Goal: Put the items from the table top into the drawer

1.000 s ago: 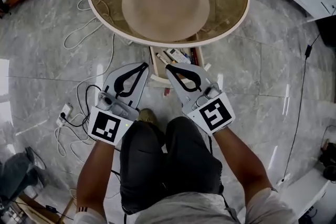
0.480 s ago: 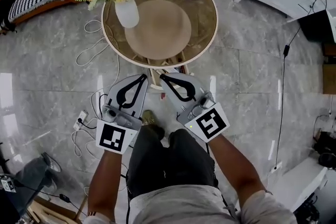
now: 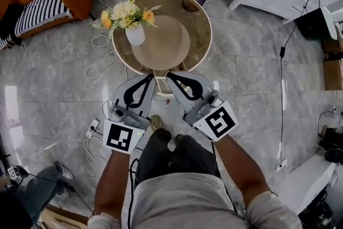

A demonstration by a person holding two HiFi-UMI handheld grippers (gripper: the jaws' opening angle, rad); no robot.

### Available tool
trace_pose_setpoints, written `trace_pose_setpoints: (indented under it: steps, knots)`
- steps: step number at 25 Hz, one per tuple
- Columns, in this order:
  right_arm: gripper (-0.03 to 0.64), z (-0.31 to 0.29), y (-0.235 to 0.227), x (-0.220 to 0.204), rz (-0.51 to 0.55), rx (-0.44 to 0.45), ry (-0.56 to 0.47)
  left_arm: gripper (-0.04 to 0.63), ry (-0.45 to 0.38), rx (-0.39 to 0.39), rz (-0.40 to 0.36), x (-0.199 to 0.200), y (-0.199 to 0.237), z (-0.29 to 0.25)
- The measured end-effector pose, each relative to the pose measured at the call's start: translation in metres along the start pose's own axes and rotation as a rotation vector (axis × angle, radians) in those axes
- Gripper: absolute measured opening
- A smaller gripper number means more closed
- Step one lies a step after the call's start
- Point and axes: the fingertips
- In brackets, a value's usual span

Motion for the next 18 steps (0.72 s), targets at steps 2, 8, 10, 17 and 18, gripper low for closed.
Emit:
trace_pose_setpoints:
  steps: [2,8,10,17,18]
  knots:
    - [0.002,0.001,0.0,0.018,0.008,-0.003,-0.013,0.0,-0.008,-0.012,0.003,0.017,0.0,0.001]
    - [0.002,0.012,-0.006,0.057,0.068,0.002,-0.066,0.0,-0.045,-0.031,0.031,0.062,-0.007,-0.002]
    - [0.002,0.018,-0.008,0.067,0.069,0.008,-0.075,0.0,-0.072,-0.026,0.05,0.079,-0.009,-0.006]
    - [0.0,0.048,-0.011,0.088,0.072,0.049,-0.085,0.0,-0.079,-0.013,0.062,0.105,-0.043,-0.017]
    - [0.0,0.052,-0.01,0.091,0.063,0.056,-0.081,0.0,-0.083,-0.008,0.063,0.107,-0.047,-0.018]
Point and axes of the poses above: the fingertips, and each gripper's own axes: z backward along the fingers, y to its left, x out of its top, and after that the axes turned 2 degrees about y, right-handed
